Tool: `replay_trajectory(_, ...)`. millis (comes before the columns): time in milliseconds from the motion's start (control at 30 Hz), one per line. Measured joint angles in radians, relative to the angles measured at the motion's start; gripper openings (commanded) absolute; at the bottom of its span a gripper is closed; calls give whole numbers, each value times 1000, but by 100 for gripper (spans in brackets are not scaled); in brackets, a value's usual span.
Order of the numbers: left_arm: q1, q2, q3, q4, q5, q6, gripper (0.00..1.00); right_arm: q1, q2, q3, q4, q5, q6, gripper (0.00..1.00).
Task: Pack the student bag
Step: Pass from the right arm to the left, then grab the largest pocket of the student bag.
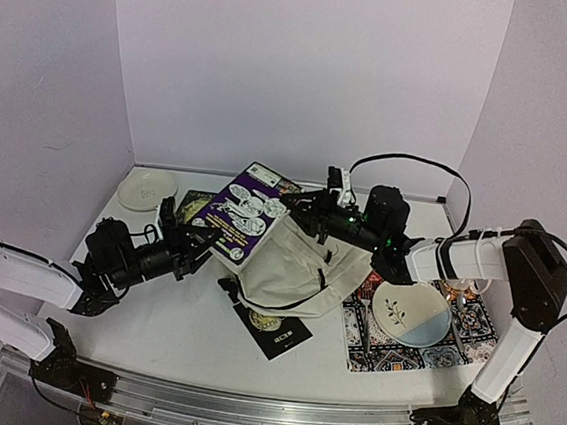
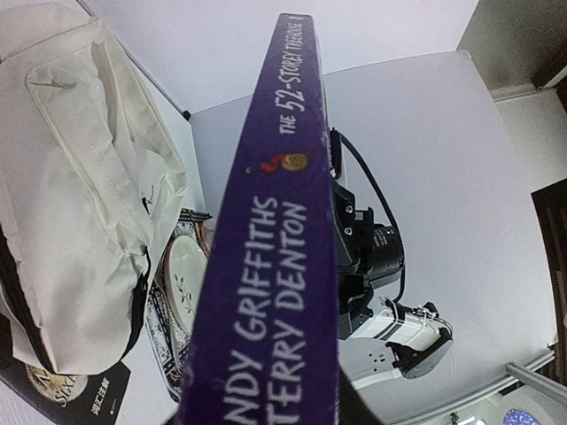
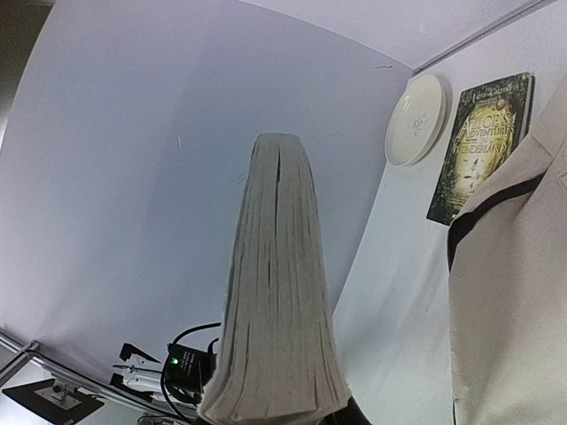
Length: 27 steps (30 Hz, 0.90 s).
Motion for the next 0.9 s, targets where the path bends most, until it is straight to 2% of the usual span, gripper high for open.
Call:
replay_trajectory(133, -7, -19, -27, 22, -23, 7, 0, 4, 0, 0, -17, 2, -54, 27)
replay_trajectory(333, 5, -36, -50, -58, -53, 25, 0, 8, 0, 2, -190, 12, -238, 49)
replay_trajectory(500, 105, -35, -50, -162, -60, 33, 0, 6, -4, 30, -434, 55, -458, 63)
replay_trajectory(700, 244, -50, -50, -234, -34, 40, 0, 43, -15, 102, -735, 170, -747, 67)
replay_trajectory(900, 339, -120, -48, -343, 4, 72, 0, 172, 0, 188, -910, 313, -938, 68)
